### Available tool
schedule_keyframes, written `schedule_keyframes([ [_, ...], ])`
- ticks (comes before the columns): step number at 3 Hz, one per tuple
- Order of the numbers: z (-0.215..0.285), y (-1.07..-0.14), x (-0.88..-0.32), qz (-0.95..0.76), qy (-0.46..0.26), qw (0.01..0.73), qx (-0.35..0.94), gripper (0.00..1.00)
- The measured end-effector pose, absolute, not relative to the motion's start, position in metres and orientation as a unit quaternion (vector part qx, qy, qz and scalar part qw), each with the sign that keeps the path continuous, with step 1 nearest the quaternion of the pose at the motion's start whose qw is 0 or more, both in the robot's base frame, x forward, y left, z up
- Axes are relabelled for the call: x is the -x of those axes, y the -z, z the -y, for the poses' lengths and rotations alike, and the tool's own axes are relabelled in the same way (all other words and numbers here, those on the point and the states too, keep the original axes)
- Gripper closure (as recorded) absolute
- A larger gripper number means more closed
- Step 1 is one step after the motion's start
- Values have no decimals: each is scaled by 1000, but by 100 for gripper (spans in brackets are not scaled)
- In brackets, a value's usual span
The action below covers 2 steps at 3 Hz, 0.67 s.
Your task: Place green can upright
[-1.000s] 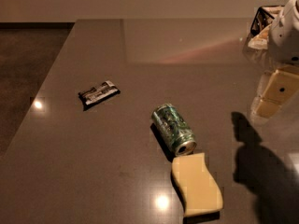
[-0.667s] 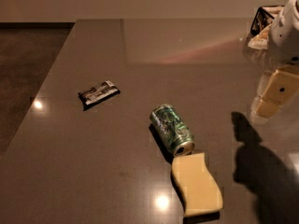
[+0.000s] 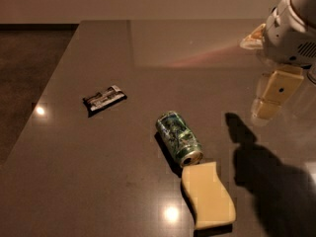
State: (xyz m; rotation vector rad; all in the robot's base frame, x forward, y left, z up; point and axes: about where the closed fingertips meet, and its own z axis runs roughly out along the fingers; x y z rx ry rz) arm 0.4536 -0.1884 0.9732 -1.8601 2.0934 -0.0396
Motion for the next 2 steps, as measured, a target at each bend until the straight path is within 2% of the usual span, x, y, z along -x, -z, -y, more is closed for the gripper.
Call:
schedule_keyframes([
  [2, 134, -956, -440, -595, -20, 210, 775, 0],
])
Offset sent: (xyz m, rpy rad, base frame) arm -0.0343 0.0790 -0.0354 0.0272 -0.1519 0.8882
